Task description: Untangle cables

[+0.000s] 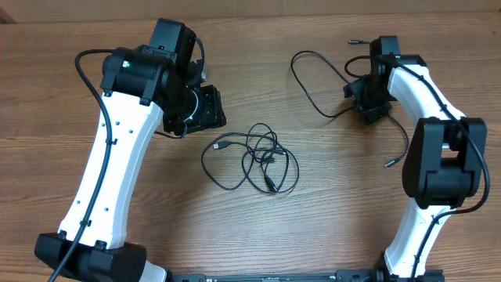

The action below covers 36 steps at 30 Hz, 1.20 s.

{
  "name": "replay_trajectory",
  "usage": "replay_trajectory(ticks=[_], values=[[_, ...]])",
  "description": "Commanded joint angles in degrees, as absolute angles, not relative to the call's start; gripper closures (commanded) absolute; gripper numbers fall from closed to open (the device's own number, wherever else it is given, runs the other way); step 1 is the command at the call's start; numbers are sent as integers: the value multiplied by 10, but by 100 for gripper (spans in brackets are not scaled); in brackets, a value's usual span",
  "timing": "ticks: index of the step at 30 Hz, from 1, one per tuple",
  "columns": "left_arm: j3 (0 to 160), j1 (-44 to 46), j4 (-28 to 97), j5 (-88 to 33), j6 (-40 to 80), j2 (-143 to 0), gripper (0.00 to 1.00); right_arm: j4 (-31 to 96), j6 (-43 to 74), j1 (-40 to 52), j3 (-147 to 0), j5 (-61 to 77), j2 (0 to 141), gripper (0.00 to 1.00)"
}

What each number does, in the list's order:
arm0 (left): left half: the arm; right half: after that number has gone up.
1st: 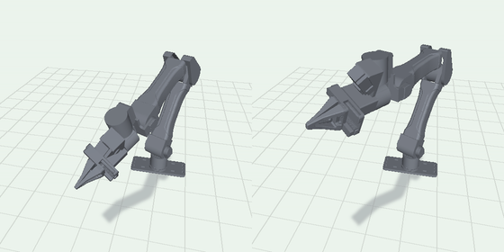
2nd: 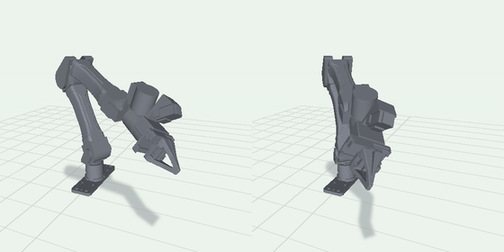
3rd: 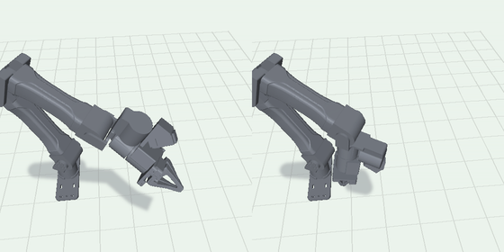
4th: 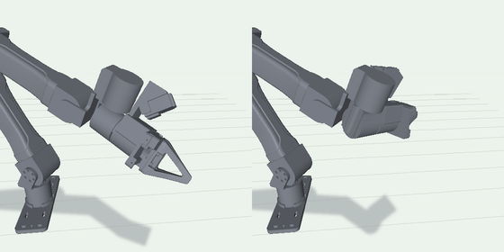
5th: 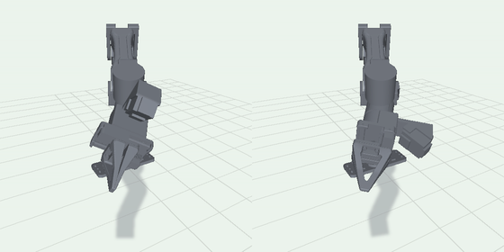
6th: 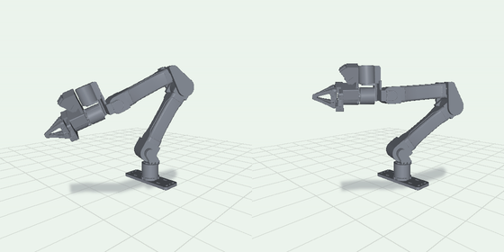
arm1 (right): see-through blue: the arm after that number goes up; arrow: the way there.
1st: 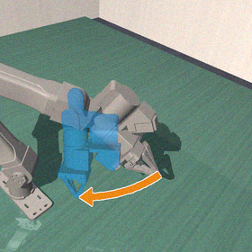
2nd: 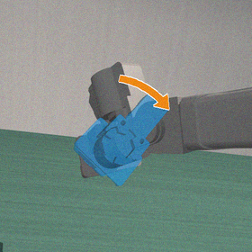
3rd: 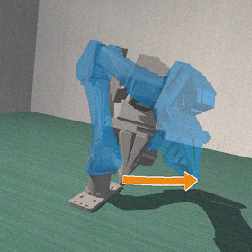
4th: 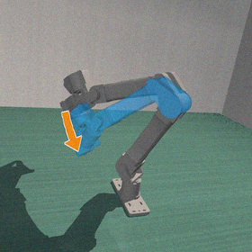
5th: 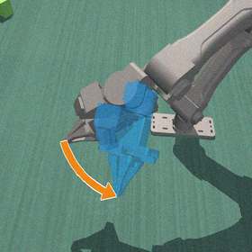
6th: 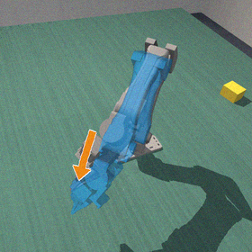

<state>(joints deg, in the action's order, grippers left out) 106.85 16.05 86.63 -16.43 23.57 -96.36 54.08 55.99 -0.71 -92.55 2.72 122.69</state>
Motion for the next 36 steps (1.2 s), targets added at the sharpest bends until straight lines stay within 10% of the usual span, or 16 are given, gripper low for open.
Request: replay_trajectory(ticks=[1, 8, 17, 36], values=[[1066, 163, 867, -161, 233, -964, 48, 541, 573, -7, -922, -4, 1251, 36], [1066, 163, 867, -161, 233, -964, 49, 533, 572, -8, -922, -4, 1273, 47], [1066, 163, 867, -160, 233, -964, 48, 499, 545, -27, -922, -39, 1275, 96], [1066, 163, 869, -159, 233, -964, 48, 573, 356, -223, -1286, -65, 1275, 96]])
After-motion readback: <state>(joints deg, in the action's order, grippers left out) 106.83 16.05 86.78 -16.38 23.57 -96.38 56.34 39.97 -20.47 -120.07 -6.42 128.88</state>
